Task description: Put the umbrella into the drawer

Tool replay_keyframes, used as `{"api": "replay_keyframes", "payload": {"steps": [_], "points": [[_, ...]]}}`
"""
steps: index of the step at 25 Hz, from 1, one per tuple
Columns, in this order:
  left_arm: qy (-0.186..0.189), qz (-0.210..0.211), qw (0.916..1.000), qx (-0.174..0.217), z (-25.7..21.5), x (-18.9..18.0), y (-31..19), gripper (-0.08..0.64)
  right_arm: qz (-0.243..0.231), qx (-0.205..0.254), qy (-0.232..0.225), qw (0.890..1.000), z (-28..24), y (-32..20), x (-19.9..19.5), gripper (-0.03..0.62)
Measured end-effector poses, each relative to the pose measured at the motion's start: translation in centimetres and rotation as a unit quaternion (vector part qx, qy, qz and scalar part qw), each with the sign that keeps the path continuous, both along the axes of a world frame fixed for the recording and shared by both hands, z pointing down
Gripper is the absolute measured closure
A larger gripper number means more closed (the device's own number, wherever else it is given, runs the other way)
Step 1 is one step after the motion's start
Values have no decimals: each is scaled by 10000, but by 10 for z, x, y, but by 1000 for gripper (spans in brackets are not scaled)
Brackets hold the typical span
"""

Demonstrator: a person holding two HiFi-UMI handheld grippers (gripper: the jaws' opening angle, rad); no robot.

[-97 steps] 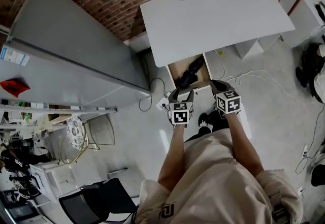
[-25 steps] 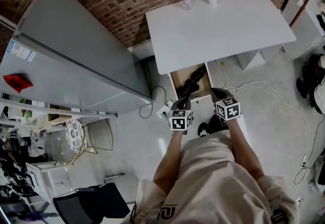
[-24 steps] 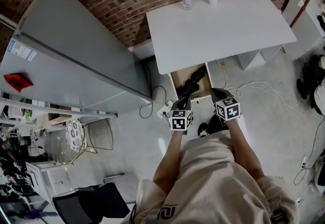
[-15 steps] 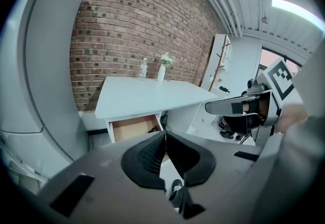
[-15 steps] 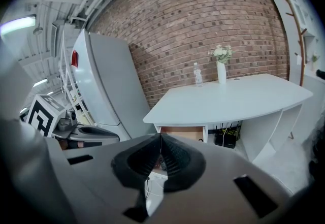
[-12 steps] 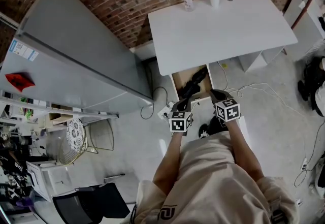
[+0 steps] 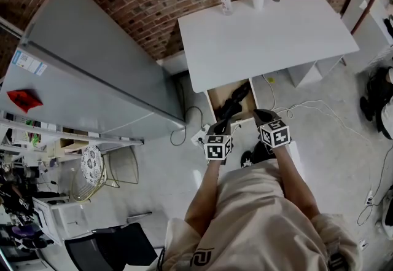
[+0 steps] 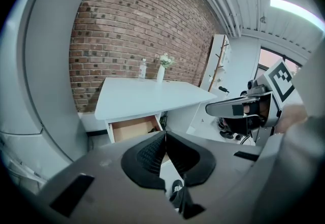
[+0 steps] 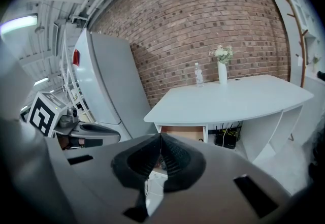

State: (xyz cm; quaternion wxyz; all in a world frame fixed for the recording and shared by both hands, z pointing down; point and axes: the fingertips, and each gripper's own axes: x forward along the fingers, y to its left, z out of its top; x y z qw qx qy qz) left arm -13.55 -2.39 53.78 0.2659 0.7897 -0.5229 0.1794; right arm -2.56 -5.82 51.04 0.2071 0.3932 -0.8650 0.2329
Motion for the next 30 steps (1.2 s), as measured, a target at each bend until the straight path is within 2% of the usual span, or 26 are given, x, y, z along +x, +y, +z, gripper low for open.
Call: {"api": "replay_keyframes", "payload": {"steps": [21, 30], "points": [[-51, 66, 9999, -119, 7, 4, 5, 549, 85, 145, 65, 9998, -5, 5, 7, 525], [-16, -12, 9999, -154, 8, -2, 3, 549, -91, -76, 269, 9996, 3, 11, 2, 525]]}}
